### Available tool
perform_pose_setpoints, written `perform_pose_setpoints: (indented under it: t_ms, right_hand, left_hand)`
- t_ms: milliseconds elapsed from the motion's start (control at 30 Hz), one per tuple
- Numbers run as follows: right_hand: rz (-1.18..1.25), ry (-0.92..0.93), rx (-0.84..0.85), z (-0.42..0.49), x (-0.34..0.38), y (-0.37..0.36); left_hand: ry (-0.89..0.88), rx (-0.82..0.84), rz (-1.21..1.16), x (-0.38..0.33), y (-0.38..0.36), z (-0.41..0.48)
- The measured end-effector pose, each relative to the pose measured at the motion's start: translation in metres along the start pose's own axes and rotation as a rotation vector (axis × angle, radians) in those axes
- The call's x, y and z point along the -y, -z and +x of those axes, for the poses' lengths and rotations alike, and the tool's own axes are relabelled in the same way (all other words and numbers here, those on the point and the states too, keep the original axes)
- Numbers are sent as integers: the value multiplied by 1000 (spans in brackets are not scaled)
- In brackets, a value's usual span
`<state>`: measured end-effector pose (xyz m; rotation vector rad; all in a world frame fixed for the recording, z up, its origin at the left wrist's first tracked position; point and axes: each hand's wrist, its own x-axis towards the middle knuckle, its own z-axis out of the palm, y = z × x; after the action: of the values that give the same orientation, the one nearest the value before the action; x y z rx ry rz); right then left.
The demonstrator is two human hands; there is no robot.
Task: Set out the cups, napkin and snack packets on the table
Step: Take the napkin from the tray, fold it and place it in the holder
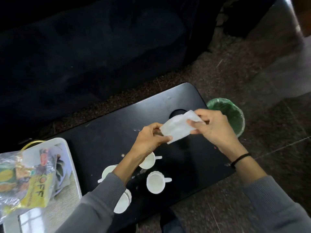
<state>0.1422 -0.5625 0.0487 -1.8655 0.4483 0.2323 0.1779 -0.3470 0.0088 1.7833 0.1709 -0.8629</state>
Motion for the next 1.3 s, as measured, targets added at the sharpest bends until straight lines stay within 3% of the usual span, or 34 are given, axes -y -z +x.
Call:
perform_pose_setpoints:
  t_ms: [67, 167, 433, 667, 933, 1300]
  right_hand:
    - [-36, 70, -176, 4, -1, 12]
    - [-183, 161, -272, 10, -6, 24]
    - [-478, 205, -154, 31, -22, -3]
    - [-800, 200, -164, 54, -38, -32]
    - [-841, 213, -221, 58, -44, -35]
    - [-665, 72, -230, 17, -34, -29]
  left_hand:
    - [30, -51, 10, 0, -6, 7]
    - [55, -72, 18, -1, -12, 16]
    - [66, -90, 6, 1, -26, 29]
    - [74, -109, -13, 9, -31, 39]
    - [77, -134, -17, 9, -32, 39]
    - [101, -124, 16, -11, -30, 13]
